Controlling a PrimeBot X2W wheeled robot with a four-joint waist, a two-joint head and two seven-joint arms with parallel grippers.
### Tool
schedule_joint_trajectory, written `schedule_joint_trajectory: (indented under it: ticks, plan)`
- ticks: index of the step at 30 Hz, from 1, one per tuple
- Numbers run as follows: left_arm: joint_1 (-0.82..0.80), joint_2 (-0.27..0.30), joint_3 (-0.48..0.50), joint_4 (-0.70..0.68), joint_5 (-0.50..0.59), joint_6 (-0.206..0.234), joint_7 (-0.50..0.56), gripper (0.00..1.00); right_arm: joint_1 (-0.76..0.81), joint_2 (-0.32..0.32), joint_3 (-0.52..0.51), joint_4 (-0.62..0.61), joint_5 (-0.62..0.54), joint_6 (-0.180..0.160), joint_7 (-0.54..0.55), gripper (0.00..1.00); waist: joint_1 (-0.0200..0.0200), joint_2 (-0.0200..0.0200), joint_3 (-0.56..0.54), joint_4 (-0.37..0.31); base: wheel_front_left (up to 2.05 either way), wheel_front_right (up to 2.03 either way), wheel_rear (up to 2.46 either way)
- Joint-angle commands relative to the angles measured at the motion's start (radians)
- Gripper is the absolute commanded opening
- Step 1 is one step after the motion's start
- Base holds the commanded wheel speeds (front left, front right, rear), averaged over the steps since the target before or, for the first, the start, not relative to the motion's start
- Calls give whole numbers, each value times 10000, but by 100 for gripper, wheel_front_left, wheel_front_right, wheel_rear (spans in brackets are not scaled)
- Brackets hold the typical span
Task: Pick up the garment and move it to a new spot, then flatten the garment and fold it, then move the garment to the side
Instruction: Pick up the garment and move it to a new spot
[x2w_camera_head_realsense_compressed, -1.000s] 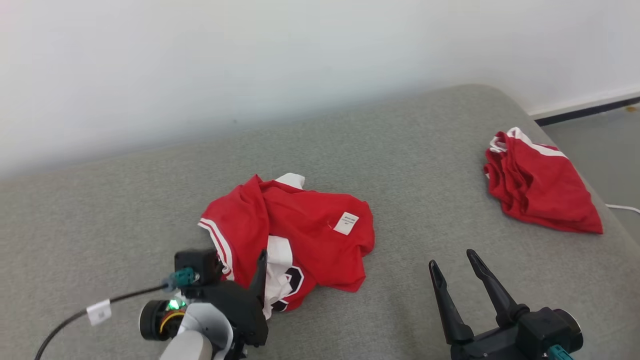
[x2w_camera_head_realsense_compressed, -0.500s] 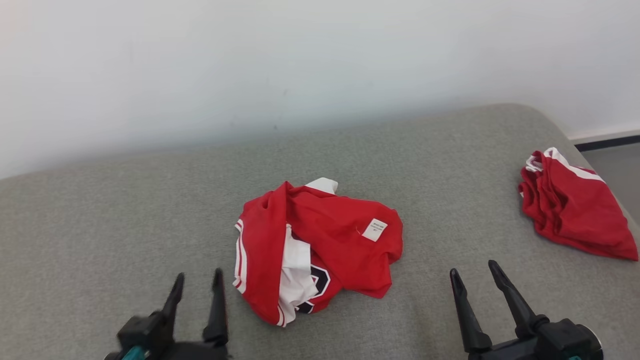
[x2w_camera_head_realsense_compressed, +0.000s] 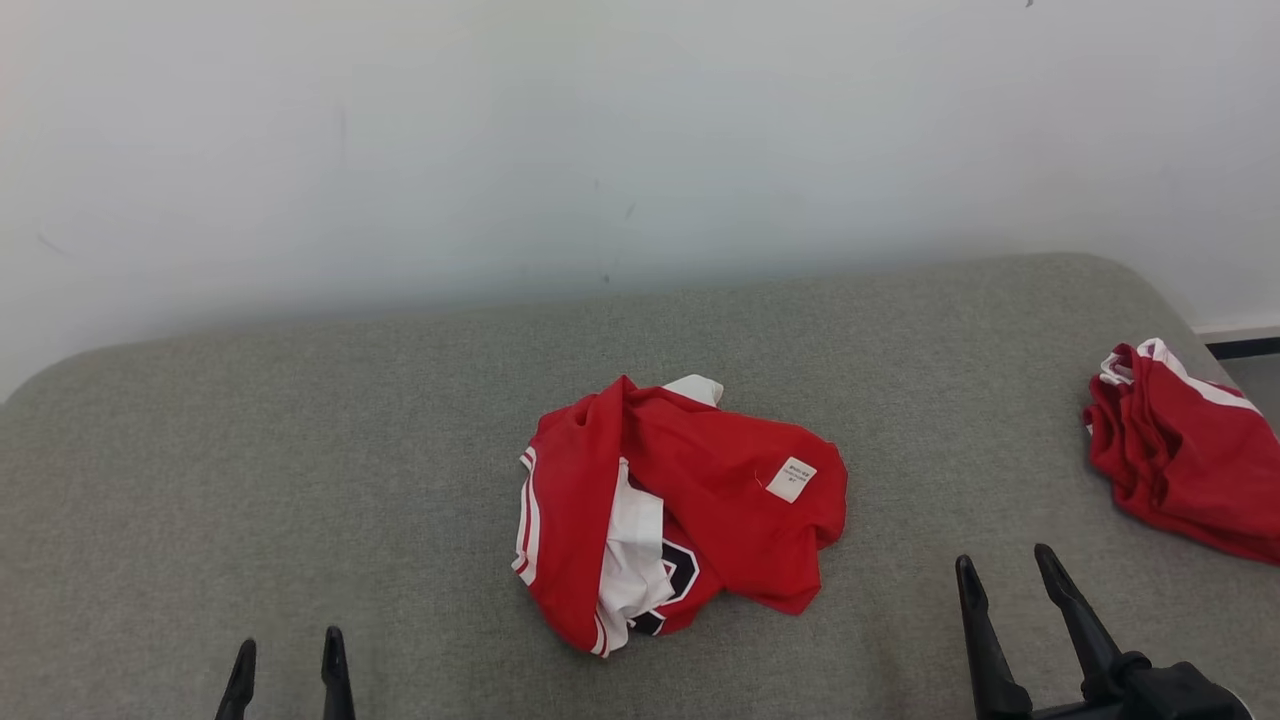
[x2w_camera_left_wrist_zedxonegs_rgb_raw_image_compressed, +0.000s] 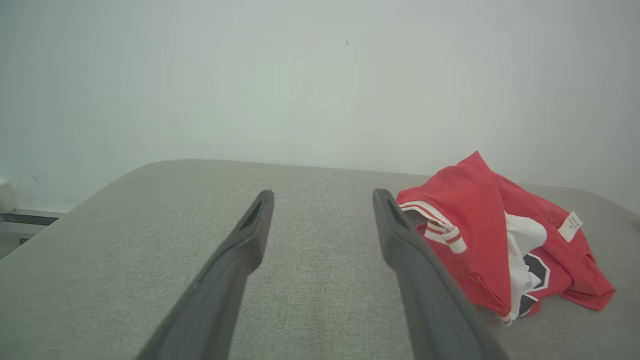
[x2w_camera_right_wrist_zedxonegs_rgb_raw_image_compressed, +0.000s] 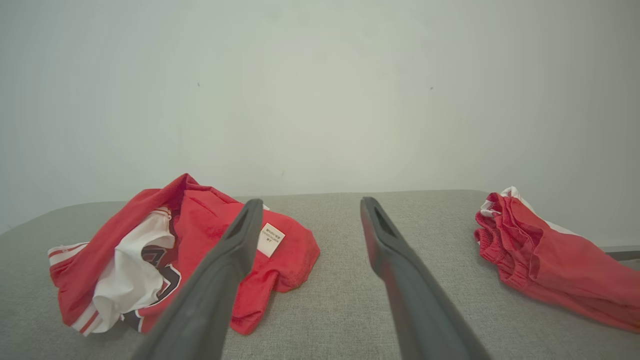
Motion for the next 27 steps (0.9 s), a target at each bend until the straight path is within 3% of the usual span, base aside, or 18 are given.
schedule_joint_trajectory:
  ticks: [1,11,27]
  plan:
    - [228,-66,165,-51,130,-76,-27,100,137,30,-81,10,-74,-29,-1,100,1,1,-50,36,0,0,0]
    - [749,-348,760,251,545,-505,-27,100,435,156,-230,454,0,-29,-1,100,1,1,-93,1,0,0,0]
    - [583,-385,835,466,382,-521,-28,100,282,218,-131,493,-42,-29,-1,100,1,1,-28,-27,0,0,0]
